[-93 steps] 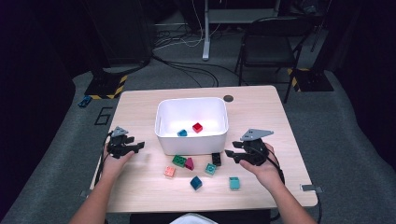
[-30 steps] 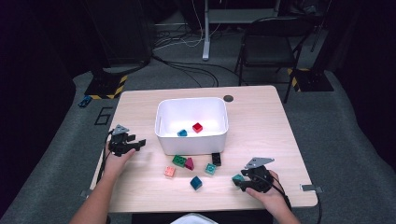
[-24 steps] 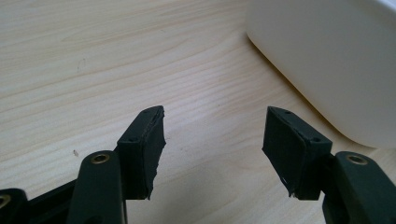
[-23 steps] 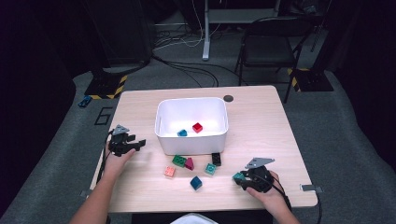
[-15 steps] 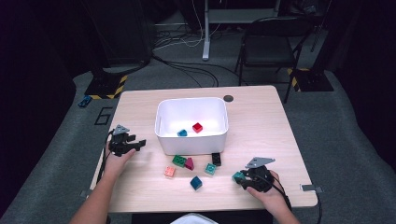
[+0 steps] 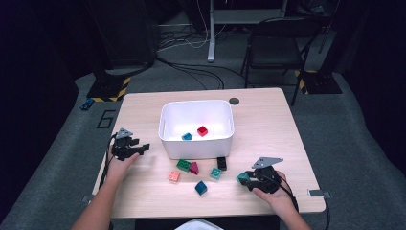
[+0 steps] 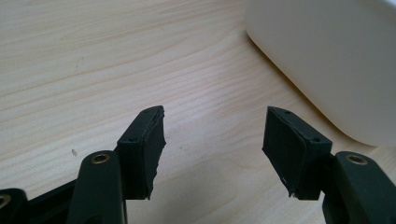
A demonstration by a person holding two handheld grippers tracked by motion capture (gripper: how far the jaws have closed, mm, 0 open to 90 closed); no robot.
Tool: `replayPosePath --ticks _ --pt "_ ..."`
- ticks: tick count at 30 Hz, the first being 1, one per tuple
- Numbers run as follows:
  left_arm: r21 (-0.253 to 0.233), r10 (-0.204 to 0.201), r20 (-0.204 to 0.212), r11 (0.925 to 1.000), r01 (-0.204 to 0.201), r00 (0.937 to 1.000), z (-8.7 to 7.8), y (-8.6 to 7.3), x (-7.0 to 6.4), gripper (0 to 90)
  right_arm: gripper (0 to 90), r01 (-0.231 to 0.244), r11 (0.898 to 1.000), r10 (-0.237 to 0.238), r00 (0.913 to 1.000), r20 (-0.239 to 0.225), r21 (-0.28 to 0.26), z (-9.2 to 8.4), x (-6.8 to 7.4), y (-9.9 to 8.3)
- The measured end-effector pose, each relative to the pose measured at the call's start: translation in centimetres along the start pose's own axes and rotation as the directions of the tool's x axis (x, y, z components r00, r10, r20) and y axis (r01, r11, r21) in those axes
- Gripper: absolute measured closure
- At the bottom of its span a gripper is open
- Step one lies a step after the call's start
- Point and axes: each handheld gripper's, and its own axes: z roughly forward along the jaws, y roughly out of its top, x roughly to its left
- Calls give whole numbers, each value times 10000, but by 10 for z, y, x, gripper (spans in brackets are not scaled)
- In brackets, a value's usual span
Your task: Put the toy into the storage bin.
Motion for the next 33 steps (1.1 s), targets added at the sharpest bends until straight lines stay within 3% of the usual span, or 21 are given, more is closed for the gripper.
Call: replayPosePath --ticks 33 --pt "34 -13 -19 10000 14 10000 0 -1 0 383 584 605 9955 -615 9980 -127 -726 -41 1 103"
